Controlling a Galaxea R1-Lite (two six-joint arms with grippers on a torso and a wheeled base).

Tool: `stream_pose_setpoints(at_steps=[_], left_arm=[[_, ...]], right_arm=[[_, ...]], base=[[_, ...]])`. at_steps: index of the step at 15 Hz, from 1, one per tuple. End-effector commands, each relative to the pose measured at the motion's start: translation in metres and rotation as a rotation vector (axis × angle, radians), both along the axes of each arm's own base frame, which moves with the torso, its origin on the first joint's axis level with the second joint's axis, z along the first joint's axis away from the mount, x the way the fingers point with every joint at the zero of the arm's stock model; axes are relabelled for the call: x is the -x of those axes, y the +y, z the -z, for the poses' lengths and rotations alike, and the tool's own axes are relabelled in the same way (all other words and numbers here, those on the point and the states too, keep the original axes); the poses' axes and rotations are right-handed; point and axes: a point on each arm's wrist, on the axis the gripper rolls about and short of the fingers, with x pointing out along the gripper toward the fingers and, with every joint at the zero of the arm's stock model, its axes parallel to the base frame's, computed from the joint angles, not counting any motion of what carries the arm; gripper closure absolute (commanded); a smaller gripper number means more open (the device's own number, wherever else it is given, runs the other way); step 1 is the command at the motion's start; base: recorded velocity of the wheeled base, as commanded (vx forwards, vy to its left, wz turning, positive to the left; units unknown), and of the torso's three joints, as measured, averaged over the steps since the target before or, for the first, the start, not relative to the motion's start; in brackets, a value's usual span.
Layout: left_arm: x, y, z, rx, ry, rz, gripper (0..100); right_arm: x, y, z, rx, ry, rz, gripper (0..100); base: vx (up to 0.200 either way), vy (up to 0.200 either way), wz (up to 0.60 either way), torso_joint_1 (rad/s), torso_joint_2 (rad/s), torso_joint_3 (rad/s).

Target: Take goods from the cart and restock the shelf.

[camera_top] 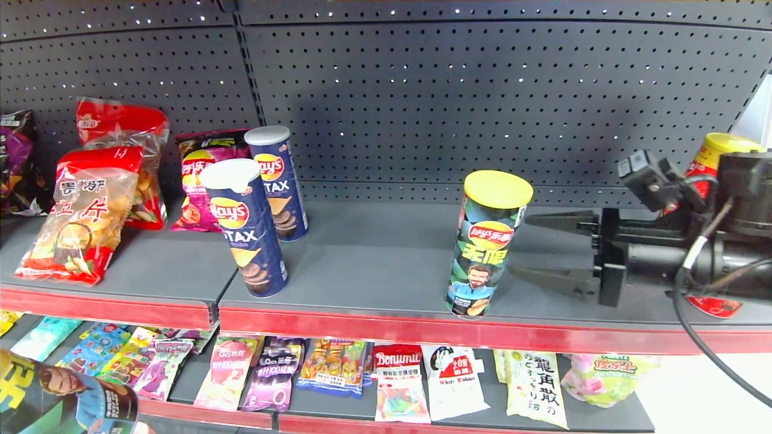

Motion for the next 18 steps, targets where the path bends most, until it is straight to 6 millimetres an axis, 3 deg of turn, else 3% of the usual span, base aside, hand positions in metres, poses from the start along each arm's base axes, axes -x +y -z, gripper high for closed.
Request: stream_pose_setpoints(at_steps=[1,4,9,14,15,16,18], left_arm=[[-0.003,0.0,-0.001,0.001,0.016,0.003,100],[-0.005,-0.001,0.001,0.001,0.031,0.029,100],[-0.01,-0.002,-0.005,0.002,0.045,0.068,100],[-0.013,-0.003,-0.007,0.005,0.061,0.106,100],[-0.015,-0.003,-0.007,0.006,0.068,0.123,100],[-0.016,-0.003,-0.007,0.004,0.076,0.124,100],[-0.016,-0.003,-0.006,0.012,0.082,0.121,100]], right_arm=[[0.072,-0.029,-0.005,-0.039,-0.053,0.077,0],[0.127,-0.051,0.004,-0.026,-0.15,0.362,0],[0.196,-0.074,0.028,-0.156,-0.269,0.925,0],[0.241,-0.078,0.065,-0.082,-0.182,1.004,0],[0.252,-0.079,0.072,-0.047,-0.147,1.098,0],[0.256,-0.078,0.078,-0.023,-0.12,1.178,0],[0.262,-0.077,0.095,-0.039,-0.151,1.177,0]], base=[[0.0,0.0,0.0,0.0,0.0,0.0],[0.0,0.0,0.0,0.0,0.0,0.0],[0.0,0.0,0.0,0.0,0.0,0.0],[0.0,0.0,0.0,0.0,0.0,0.0],[0.0,0.0,0.0,0.0,0.0,0.0],[0.0,0.0,0.0,0.0,0.0,0.0],[0.0,0.0,0.0,0.0,0.0,0.0]])
